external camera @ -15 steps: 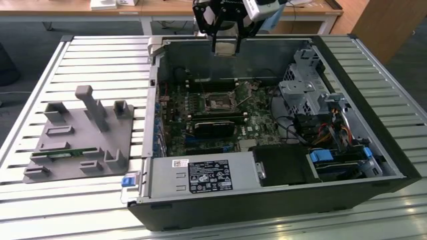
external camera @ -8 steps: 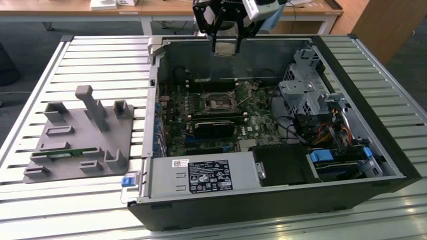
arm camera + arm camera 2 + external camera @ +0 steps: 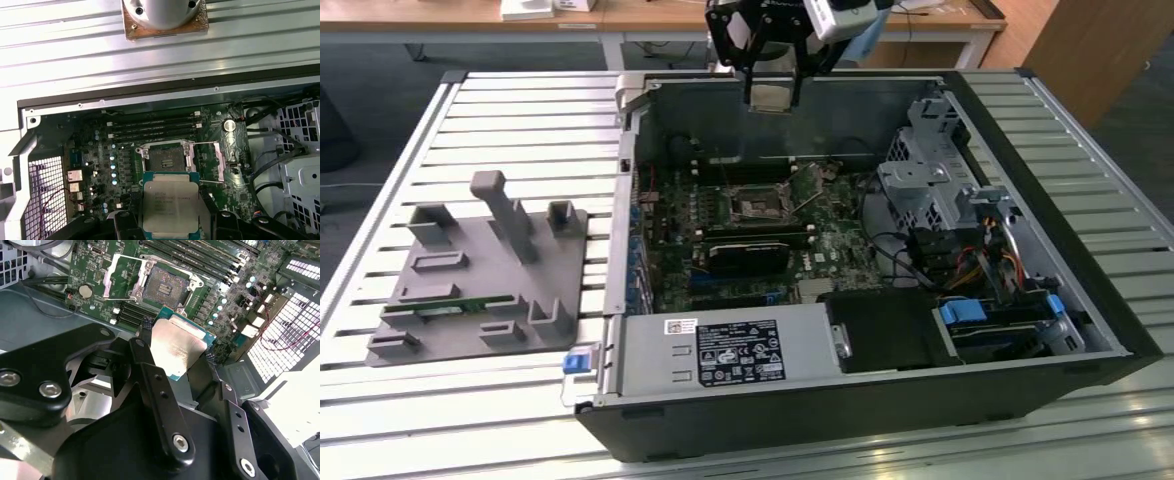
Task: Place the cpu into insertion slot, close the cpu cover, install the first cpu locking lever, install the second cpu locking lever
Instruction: 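Place the cpu into insertion slot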
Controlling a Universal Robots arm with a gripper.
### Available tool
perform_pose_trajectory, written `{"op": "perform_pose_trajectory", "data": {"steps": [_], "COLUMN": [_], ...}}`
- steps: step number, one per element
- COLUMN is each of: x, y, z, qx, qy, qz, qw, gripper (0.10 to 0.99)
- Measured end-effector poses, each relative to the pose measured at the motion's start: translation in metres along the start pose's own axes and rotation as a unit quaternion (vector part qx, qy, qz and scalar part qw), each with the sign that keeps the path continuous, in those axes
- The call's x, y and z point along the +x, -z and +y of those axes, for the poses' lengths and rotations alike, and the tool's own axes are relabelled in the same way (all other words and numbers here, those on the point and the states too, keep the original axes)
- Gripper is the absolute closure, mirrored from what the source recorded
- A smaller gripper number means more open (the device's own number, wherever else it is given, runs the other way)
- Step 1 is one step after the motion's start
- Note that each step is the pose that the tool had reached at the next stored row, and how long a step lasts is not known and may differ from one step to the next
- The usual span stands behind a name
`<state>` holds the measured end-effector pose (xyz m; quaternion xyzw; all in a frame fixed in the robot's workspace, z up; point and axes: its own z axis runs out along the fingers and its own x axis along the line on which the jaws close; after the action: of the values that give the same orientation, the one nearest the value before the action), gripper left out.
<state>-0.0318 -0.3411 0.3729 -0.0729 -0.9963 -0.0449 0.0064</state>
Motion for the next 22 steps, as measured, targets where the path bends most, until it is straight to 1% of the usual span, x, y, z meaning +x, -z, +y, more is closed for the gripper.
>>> {"op": "perform_pose_trajectory", "data": {"steps": [22], "x": [0.0000], "y": [0.0000], "z": [0.0000], "qx": [-0.0004], "qy": [-0.019], "qz": [-0.0017], "qw": [0.9998], "gripper": [0.553]}}
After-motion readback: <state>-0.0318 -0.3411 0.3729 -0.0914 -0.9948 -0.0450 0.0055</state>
